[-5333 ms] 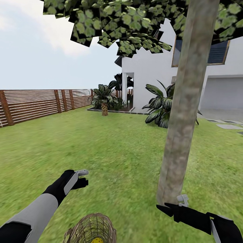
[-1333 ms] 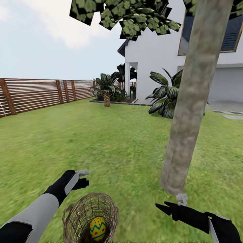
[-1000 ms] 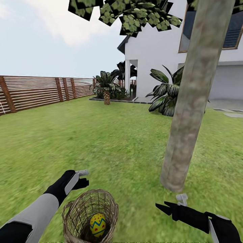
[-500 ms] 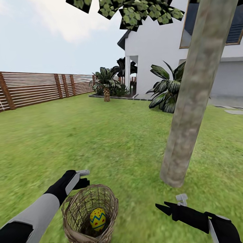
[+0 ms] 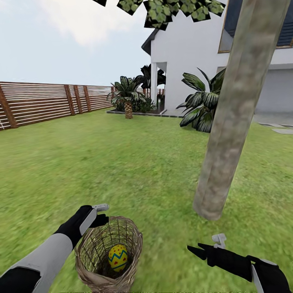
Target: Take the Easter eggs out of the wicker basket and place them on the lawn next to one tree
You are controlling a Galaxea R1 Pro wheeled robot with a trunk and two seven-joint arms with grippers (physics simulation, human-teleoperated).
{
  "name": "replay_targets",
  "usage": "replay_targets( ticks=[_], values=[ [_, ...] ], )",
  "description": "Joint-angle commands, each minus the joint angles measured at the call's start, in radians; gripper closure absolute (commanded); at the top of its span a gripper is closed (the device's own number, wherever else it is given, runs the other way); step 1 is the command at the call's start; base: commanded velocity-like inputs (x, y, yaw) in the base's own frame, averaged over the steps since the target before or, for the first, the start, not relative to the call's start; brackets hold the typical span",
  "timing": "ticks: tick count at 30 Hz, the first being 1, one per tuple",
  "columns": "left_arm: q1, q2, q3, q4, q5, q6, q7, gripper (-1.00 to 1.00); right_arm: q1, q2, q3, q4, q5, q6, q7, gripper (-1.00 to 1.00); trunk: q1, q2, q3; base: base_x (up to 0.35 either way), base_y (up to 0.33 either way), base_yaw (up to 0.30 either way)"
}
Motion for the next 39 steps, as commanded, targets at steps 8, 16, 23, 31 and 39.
replay_targets(
  ticks=[8, 16, 23, 31, 39],
  values=[
    [-0.001, -0.002, -0.009, -0.002, 0.009, -0.005, 0.008, -1.0, -0.001, 0.001, -0.002, -0.001, 0.004, 0.007, 0.006, -1.0, 0.031, -0.057, -0.039, 0.0, 0.0, 0.0],
    [-0.001, -0.004, -0.009, -0.002, 0.009, -0.005, 0.008, -1.0, -0.001, 0.001, -0.001, -0.001, 0.004, 0.007, 0.006, -1.0, 0.061, -0.113, -0.077, 0.0, 0.0, 0.0],
    [-0.001, -0.004, -0.01, -0.002, 0.009, -0.005, 0.008, -1.0, -0.001, 0.001, -0.001, -0.001, 0.004, 0.007, 0.006, -1.0, 0.088, -0.162, -0.111, 0.0, 0.0, 0.0],
    [-0.001, -0.004, -0.01, -0.002, 0.009, -0.006, 0.008, -1.0, -0.001, 0.0, 0.0, -0.001, 0.004, 0.007, 0.006, -1.0, 0.119, -0.218, -0.149, 0.0, 0.0, 0.0],
    [-0.001, -0.004, -0.01, -0.002, 0.01, -0.007, 0.008, -1.0, -0.001, 0.0, -0.005, -0.001, 0.001, 0.006, 0.007, -1.0, 0.149, -0.274, -0.186, 0.0, 0.0, 0.0]
  ],
)
